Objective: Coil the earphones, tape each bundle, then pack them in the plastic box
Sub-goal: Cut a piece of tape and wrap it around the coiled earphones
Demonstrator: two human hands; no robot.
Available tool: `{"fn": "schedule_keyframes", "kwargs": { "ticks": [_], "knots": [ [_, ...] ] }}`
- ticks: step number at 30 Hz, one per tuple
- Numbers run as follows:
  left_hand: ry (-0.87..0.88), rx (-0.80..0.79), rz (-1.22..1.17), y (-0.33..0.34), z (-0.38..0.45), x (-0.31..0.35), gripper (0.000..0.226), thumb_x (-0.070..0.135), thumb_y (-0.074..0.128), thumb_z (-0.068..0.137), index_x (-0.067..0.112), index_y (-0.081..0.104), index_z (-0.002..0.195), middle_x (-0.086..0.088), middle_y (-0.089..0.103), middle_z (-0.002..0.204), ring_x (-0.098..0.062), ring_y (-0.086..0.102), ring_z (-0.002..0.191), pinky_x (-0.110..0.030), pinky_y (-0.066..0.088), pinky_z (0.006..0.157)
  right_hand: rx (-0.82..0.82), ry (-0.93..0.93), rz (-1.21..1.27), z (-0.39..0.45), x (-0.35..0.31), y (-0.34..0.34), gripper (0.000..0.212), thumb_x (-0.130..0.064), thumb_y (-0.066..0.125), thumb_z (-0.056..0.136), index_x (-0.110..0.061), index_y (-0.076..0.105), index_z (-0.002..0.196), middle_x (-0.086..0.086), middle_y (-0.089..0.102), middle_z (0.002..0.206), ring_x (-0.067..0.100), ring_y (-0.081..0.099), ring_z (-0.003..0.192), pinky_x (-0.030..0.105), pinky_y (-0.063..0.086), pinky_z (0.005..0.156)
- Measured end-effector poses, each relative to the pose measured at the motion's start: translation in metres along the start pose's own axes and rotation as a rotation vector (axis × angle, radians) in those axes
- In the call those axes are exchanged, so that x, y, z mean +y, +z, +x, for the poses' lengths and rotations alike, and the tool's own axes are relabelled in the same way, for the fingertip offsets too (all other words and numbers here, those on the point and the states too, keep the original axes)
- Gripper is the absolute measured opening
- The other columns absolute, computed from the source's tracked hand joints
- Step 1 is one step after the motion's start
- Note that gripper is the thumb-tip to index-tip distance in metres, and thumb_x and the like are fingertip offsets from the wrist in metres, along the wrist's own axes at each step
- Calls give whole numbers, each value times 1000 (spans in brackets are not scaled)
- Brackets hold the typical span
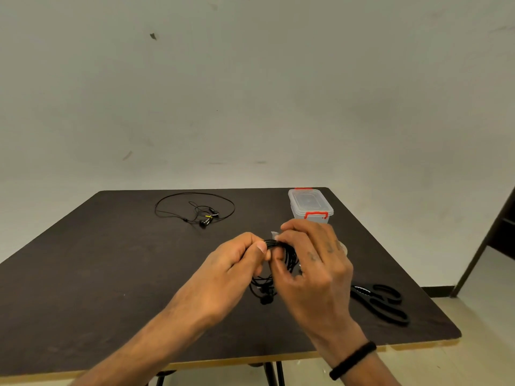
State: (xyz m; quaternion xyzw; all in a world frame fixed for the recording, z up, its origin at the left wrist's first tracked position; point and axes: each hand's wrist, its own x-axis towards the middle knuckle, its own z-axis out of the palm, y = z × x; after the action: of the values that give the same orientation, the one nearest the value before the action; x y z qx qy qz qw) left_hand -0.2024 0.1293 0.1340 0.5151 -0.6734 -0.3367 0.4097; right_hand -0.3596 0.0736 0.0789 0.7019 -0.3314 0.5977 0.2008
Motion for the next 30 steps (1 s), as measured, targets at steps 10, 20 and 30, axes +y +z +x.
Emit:
{"fn": "schedule_keyframes", "kwargs": {
  "ticks": [10,20,30],
  "knots": [
    [-58,-40,-32,-5,-5,7,34,40,42,107,31,64,84,8,58,77,-22,52,81,-58,49,88,-291,601,640,12,-8,-14,43,-13,76,89,-36,54,119,-9,79,92,13,77,96,20,57,85],
    [-36,-57,-10,-3,-3,7,34,43,42,106,37,62,80,11,56,74,-14,45,69,-35,39,66,-386,833,955,26,0,-44,45,-5,85,82,-19,62,118,10,82,99,23,79,101,25,60,89],
    [-33,-79,44,-4,-1,5,32,46,41,104,39,62,81,10,56,74,-13,45,67,-35,39,66,-326,1027,1066,20,1,-41,58,-31,92,67,-16,64,116,15,83,97,30,80,93,31,64,86]
  ]
}}
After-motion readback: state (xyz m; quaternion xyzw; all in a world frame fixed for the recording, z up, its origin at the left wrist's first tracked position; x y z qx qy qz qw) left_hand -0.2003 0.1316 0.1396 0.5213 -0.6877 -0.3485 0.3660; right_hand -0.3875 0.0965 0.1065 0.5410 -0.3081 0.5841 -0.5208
